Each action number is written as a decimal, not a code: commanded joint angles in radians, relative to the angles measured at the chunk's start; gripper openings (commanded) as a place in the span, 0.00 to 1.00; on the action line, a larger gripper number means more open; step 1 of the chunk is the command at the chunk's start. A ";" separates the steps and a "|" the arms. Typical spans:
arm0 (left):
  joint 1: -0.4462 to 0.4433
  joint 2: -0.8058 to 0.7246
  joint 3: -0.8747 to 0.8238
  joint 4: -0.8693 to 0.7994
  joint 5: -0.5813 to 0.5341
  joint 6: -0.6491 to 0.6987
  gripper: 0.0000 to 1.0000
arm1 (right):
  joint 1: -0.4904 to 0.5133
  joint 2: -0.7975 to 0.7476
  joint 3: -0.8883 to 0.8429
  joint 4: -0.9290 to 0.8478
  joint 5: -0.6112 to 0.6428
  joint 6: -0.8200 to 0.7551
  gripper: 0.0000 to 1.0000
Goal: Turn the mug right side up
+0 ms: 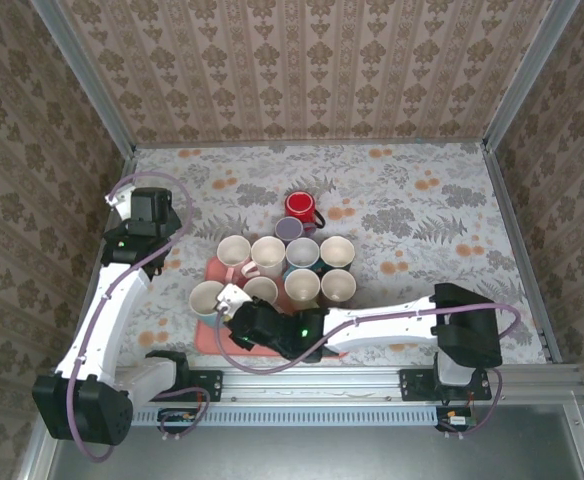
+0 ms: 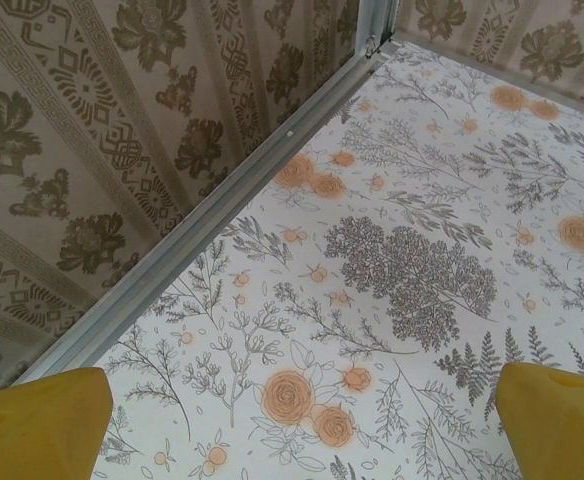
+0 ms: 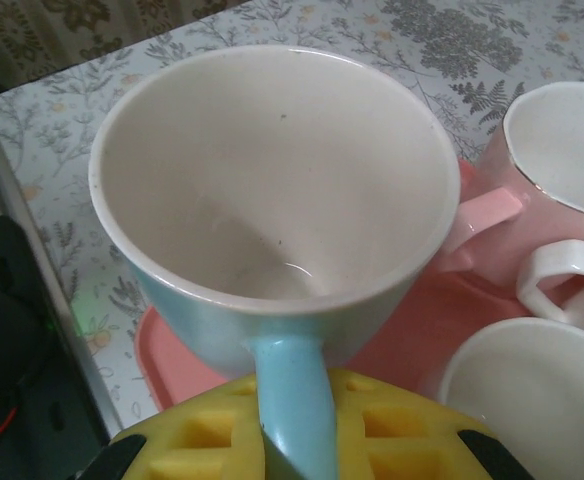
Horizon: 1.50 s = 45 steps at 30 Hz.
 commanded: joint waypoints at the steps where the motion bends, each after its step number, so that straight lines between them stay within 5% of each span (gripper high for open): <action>1: 0.009 -0.018 0.011 -0.014 -0.024 -0.023 1.00 | 0.020 0.051 0.073 0.128 0.139 0.014 0.08; 18: 0.001 -0.035 0.003 -0.008 0.003 -0.031 1.00 | -0.004 0.271 0.237 -0.044 0.330 0.216 0.19; 23: 0.000 -0.037 0.001 -0.007 0.008 -0.031 1.00 | -0.016 0.288 0.254 -0.080 0.333 0.248 0.25; 32: -0.005 -0.034 -0.004 0.000 0.009 -0.026 1.00 | -0.026 0.269 0.251 -0.104 0.303 0.264 0.50; 45: -0.006 -0.025 -0.010 0.019 0.029 -0.008 1.00 | -0.018 0.146 0.160 -0.018 0.223 0.187 0.58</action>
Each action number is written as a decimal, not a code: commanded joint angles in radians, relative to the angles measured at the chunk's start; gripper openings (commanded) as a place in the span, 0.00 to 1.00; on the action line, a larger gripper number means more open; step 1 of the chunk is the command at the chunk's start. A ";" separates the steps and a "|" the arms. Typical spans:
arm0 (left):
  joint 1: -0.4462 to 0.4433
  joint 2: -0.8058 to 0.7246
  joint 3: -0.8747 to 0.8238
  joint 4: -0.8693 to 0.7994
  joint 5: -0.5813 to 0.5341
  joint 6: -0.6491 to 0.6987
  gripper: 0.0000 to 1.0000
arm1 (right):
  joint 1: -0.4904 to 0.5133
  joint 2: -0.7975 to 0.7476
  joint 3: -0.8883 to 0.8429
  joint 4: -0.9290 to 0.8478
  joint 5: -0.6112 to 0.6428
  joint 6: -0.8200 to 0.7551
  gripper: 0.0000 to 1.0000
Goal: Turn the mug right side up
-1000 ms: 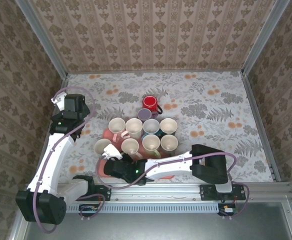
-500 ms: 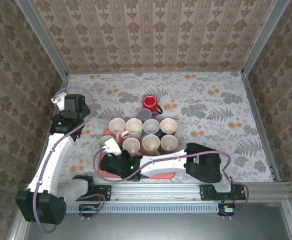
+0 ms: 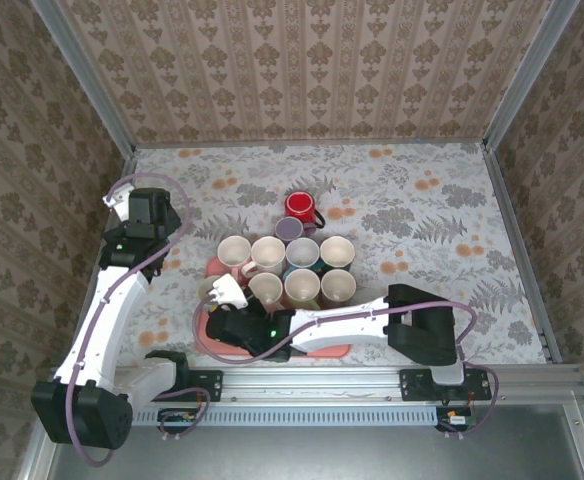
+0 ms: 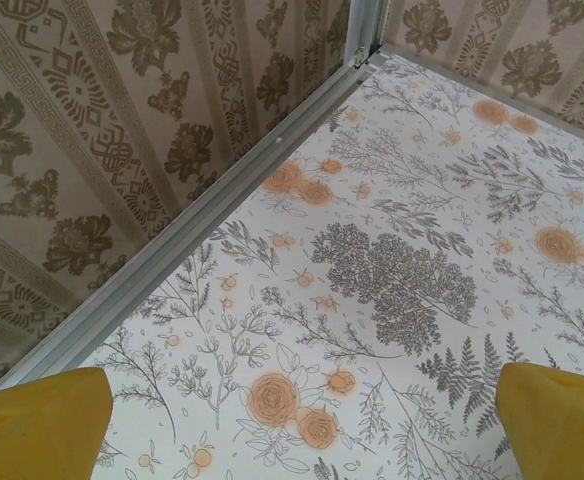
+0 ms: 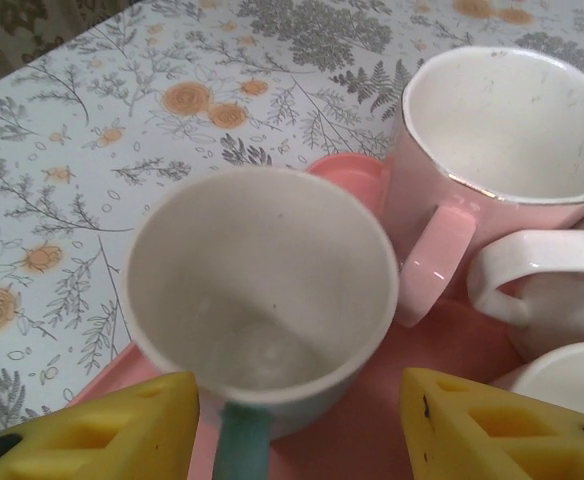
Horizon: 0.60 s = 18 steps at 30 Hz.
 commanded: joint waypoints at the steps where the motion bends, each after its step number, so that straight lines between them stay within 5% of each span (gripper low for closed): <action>1: -0.005 -0.004 -0.011 0.010 0.010 0.006 1.00 | 0.002 -0.062 -0.012 0.038 -0.011 -0.037 0.59; 5: -0.008 -0.004 -0.013 0.021 0.029 0.016 1.00 | 0.002 -0.099 -0.023 0.041 -0.023 -0.057 0.66; 18: -0.042 0.008 -0.024 0.082 0.165 0.075 1.00 | -0.058 -0.264 -0.055 -0.016 -0.157 -0.093 0.69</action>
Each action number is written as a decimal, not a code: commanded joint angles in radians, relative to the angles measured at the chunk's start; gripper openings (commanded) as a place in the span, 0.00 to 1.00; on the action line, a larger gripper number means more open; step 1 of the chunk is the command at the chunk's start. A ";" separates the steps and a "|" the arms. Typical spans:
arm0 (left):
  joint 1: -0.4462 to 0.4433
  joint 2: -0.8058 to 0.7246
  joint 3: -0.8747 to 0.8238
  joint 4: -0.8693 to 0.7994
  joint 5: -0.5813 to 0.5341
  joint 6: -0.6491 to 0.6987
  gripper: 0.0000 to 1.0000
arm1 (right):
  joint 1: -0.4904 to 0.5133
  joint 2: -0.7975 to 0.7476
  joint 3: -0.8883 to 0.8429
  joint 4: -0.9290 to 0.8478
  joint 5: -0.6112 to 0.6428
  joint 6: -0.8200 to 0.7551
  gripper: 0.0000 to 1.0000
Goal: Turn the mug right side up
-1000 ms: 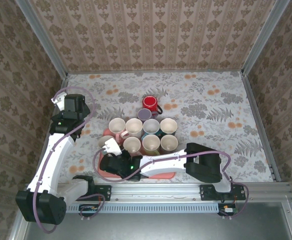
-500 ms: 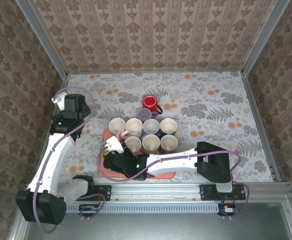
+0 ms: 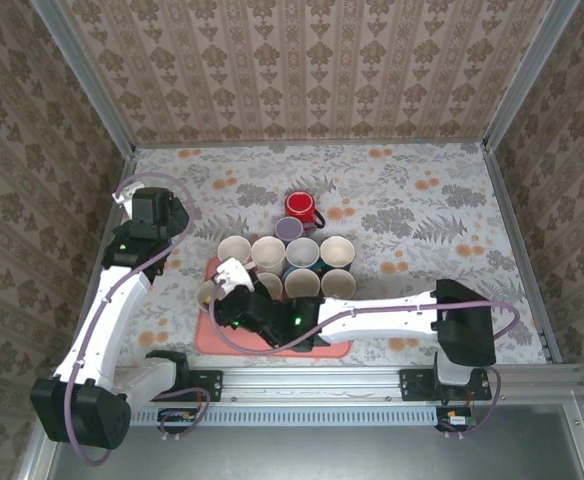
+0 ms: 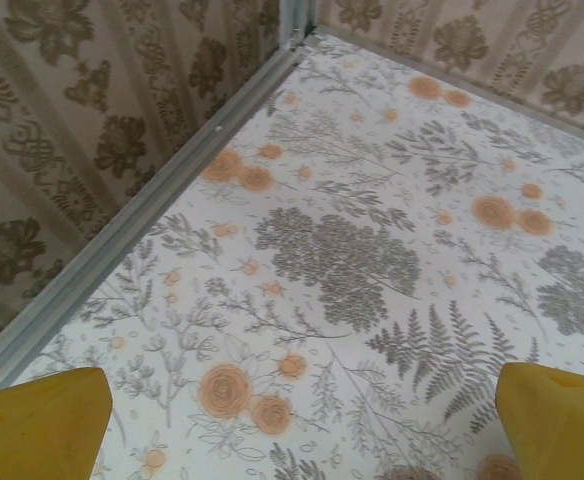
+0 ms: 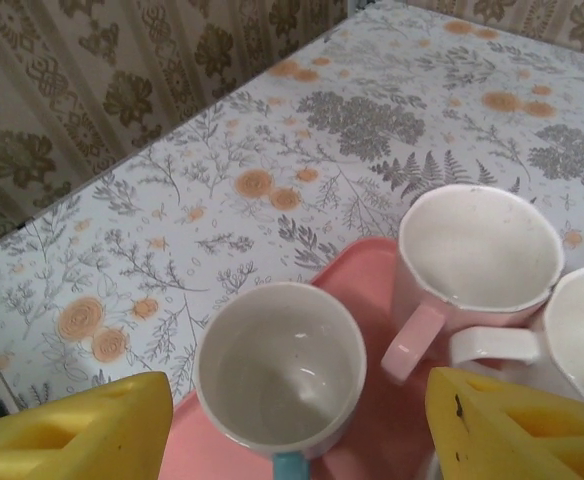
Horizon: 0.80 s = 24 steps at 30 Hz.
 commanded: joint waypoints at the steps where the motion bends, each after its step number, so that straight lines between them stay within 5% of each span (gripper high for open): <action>1: -0.014 0.008 -0.012 0.036 0.075 0.037 1.00 | -0.039 -0.074 -0.022 -0.039 -0.055 -0.002 0.68; 12: -0.091 0.113 0.048 0.046 0.290 0.127 0.99 | -0.255 -0.251 -0.103 -0.140 -0.301 0.058 0.64; 24: -0.345 0.572 0.443 -0.108 0.298 0.271 1.00 | -0.605 -0.399 -0.139 -0.345 -0.403 0.098 0.68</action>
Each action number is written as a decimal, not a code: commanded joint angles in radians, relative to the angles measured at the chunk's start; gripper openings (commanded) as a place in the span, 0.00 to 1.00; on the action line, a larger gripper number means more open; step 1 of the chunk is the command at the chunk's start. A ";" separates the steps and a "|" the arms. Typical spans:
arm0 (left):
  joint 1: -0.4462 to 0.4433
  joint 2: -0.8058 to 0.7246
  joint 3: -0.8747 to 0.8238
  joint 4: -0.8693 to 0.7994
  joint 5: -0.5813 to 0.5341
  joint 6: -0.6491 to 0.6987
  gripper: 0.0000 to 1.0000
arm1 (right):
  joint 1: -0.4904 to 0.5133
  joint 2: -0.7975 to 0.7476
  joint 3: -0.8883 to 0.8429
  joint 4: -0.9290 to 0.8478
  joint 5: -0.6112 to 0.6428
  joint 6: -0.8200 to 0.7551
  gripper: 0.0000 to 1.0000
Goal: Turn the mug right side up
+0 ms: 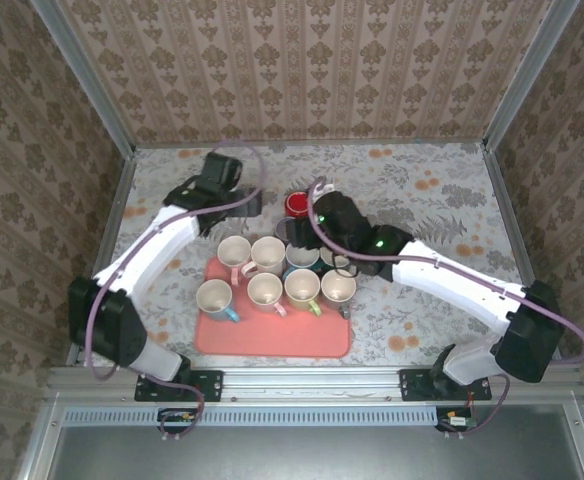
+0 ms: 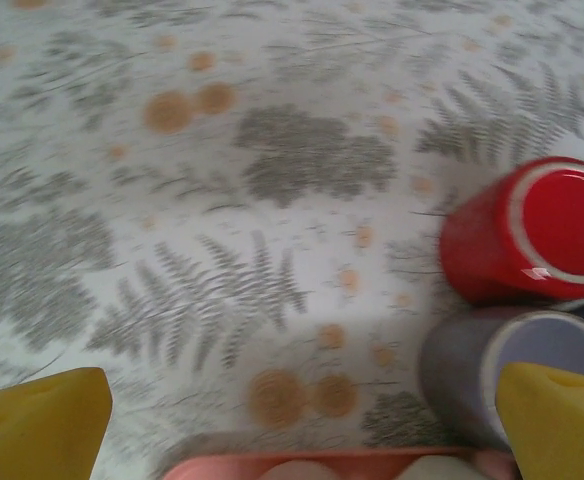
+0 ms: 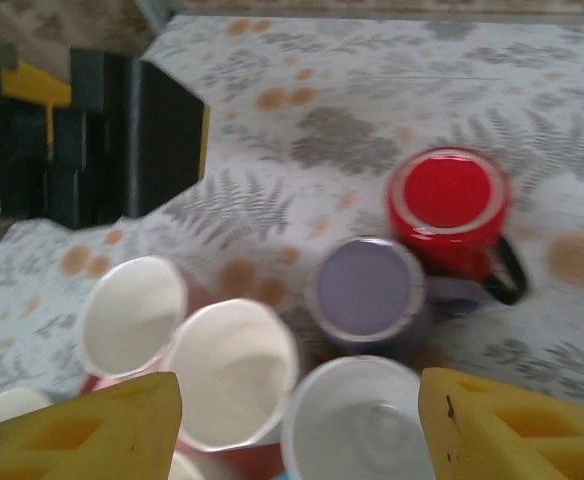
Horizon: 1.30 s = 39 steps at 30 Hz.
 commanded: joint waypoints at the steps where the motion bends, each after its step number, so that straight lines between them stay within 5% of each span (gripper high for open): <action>1: -0.061 0.122 0.125 -0.077 0.029 0.089 1.00 | -0.077 -0.095 -0.037 -0.089 -0.047 0.023 0.69; 3: -0.086 0.213 0.216 -0.109 0.047 0.108 1.00 | -0.123 -0.138 -0.062 -0.100 -0.047 0.018 0.72; 7: -0.114 0.374 0.386 -0.144 0.122 0.169 1.00 | -0.219 -0.232 -0.132 -0.109 -0.061 0.034 0.96; 21: -0.055 0.588 0.539 -0.093 0.582 0.620 1.00 | -0.291 -0.344 -0.199 -0.110 -0.133 -0.019 0.97; 29: -0.057 0.660 0.605 -0.131 0.445 0.704 0.99 | -0.292 -0.351 -0.214 -0.089 -0.147 -0.020 0.97; 39: -0.055 0.738 0.684 -0.180 0.417 0.744 0.96 | -0.298 -0.331 -0.217 -0.085 -0.163 -0.012 0.97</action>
